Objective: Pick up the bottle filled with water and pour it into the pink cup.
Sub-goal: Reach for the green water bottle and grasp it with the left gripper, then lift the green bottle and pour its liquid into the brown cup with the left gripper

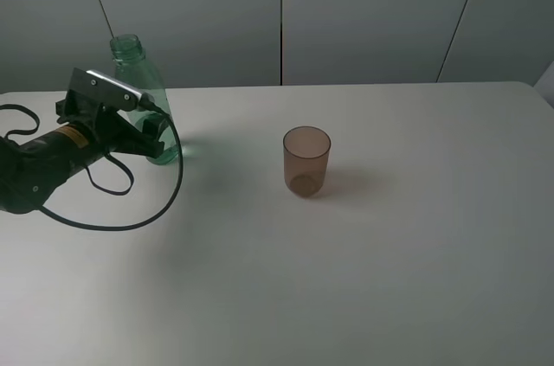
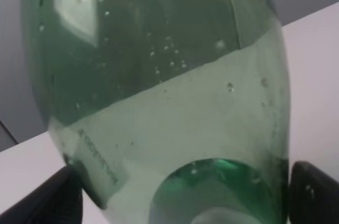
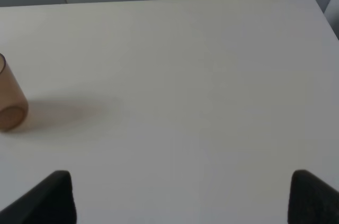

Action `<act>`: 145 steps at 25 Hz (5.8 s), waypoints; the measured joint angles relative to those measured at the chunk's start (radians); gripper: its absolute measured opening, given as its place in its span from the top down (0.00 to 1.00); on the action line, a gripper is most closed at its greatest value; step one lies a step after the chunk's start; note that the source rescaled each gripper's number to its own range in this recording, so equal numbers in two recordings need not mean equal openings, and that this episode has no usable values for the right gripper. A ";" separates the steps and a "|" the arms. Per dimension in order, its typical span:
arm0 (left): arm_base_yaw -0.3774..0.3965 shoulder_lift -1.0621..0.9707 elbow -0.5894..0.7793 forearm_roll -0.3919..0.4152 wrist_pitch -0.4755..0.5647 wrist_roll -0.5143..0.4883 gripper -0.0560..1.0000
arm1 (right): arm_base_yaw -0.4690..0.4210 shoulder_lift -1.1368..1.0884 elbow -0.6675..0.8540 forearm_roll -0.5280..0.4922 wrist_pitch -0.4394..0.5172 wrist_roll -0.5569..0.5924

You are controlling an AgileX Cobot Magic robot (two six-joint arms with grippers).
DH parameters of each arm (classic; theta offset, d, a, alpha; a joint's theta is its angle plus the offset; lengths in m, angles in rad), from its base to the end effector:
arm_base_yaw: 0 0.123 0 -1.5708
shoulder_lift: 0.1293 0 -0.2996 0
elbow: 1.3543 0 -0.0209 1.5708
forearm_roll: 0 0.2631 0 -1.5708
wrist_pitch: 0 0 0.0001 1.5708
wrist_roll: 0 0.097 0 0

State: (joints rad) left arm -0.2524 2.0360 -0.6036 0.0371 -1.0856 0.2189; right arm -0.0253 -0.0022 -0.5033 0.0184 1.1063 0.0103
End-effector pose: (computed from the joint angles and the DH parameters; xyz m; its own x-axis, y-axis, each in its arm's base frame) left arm 0.3291 -0.0882 0.0944 -0.1763 0.2870 -0.9416 0.3307 0.9182 0.2180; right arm -0.0062 0.0018 0.2775 -0.4908 0.0310 -0.8707 0.0201 0.9995 0.0242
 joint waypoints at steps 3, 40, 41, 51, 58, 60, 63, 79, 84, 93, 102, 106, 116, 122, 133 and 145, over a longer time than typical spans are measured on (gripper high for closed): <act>0.000 0.000 -0.019 0.013 0.000 0.000 0.00 | 0.000 0.000 0.000 0.000 0.000 0.000; 0.002 0.135 -0.165 0.093 -0.007 -0.051 0.95 | 0.000 0.000 0.000 0.000 0.000 0.000; 0.002 0.130 -0.172 0.099 -0.006 -0.051 0.95 | 0.000 0.000 0.000 0.000 0.000 0.000; 0.002 0.083 -0.501 0.386 0.114 0.016 0.95 | 0.000 0.000 0.000 0.000 0.000 0.000; 0.000 0.196 -0.791 0.632 0.150 0.016 0.95 | 0.000 0.000 0.000 0.000 0.000 0.000; -0.005 0.236 -0.849 0.694 0.162 0.012 0.95 | 0.000 0.000 0.000 0.000 0.000 0.000; -0.012 0.273 -0.904 0.769 0.164 0.009 0.95 | 0.000 0.000 0.000 0.000 0.000 0.000; -0.068 0.275 -0.922 0.943 0.203 0.133 0.95 | 0.000 0.000 0.000 0.000 0.000 0.000; -0.103 0.284 -0.927 0.973 0.238 0.196 0.95 | 0.000 0.000 0.000 0.000 0.000 0.000; -0.124 0.343 -0.971 0.992 0.286 0.260 0.95 | 0.000 0.000 0.000 0.000 0.000 0.000; -0.127 0.343 -0.974 1.058 0.309 0.333 0.95 | 0.000 0.000 0.000 0.000 0.000 0.000; -0.129 0.343 -0.974 1.077 0.319 0.379 0.95 | 0.000 0.000 0.000 0.000 0.000 0.000; -0.141 0.343 -0.975 1.088 0.355 0.490 0.95 | 0.000 0.000 0.000 0.000 0.000 0.000; -0.156 0.341 -0.982 1.088 0.372 0.552 0.95 | 0.000 0.000 0.000 0.000 0.000 0.000; -0.162 0.341 -1.011 1.084 0.380 0.640 0.95 | 0.000 0.000 0.000 0.000 0.000 0.000; -0.162 0.341 -1.012 1.080 0.384 0.699 0.95 | 0.000 0.000 0.000 0.000 0.000 0.000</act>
State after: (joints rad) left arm -0.4143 2.3771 -1.6161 1.1172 -0.7016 0.9178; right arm -0.0253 -0.0022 -0.5033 0.0184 1.1063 0.0103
